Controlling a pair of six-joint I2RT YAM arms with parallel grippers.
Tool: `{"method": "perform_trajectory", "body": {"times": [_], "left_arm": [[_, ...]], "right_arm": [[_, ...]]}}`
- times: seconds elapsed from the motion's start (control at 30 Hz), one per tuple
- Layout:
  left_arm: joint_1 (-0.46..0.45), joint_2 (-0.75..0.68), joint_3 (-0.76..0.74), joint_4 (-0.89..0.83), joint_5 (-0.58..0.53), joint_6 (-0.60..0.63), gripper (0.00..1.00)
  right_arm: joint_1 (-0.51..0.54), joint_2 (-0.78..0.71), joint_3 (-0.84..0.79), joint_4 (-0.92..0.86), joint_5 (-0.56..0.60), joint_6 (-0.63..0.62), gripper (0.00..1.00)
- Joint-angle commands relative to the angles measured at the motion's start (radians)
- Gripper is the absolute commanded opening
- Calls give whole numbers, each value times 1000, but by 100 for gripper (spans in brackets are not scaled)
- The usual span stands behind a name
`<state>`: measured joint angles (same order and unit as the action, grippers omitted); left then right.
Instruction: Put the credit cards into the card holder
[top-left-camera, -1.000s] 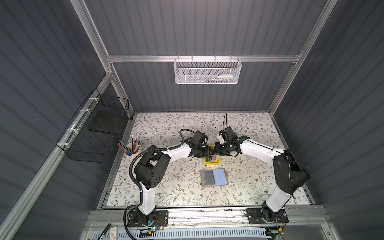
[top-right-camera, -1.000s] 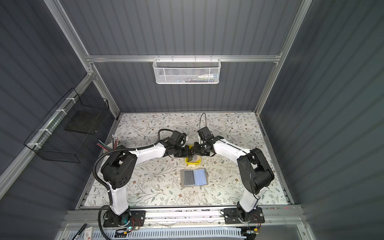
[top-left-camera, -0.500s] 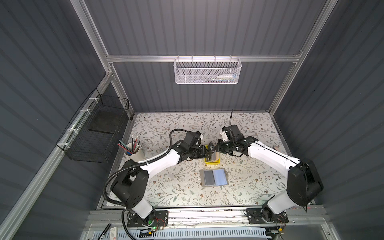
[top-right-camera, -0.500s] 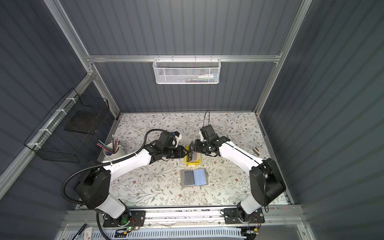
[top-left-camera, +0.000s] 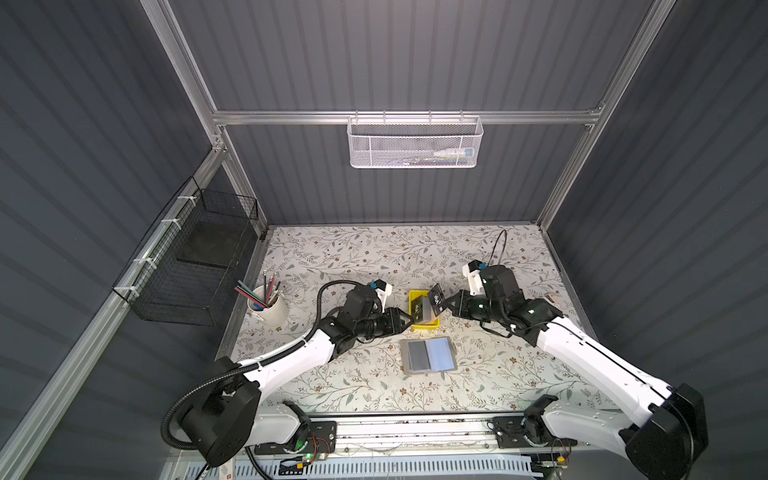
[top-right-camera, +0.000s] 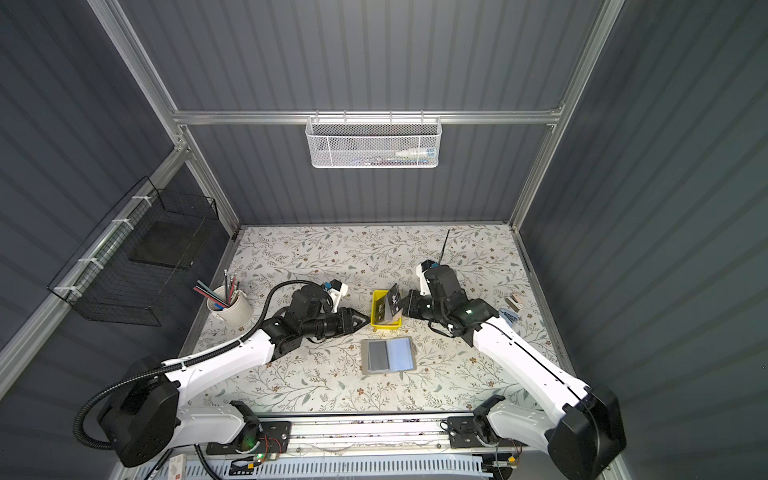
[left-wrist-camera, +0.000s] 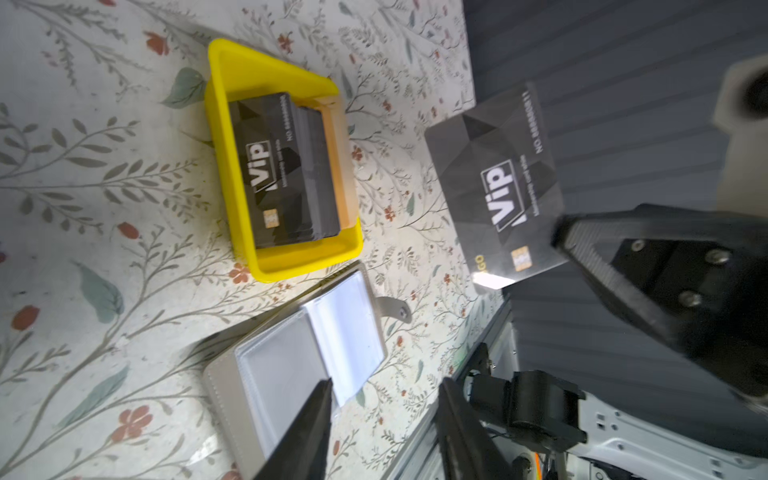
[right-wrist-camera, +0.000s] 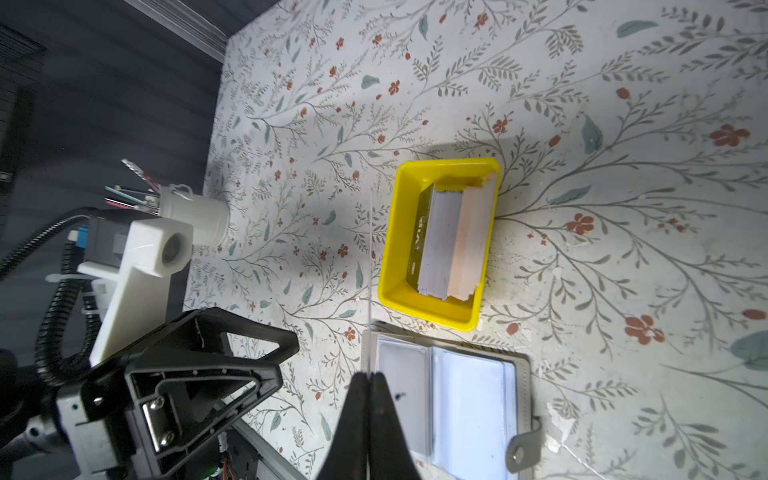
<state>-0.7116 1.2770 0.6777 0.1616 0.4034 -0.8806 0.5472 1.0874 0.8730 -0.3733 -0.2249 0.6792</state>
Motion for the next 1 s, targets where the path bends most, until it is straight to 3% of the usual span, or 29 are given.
{"method": "perform_trajectory", "body": {"times": [0.0, 0.37, 0.63, 0.97], "left_arm": [[6, -40, -84, 209, 55, -105, 44], [-14, -24, -190, 625, 143, -261, 43], [-80, 16, -175, 721, 146, -263, 40], [-118, 51, -172, 809, 135, -313, 35]], "right_arm": [[5, -101, -51, 7, -33, 35, 5], [4, -382, -234, 201, -181, 174, 5], [5, -473, -324, 325, -221, 264, 4], [5, -481, -405, 476, -260, 328, 4]]}}
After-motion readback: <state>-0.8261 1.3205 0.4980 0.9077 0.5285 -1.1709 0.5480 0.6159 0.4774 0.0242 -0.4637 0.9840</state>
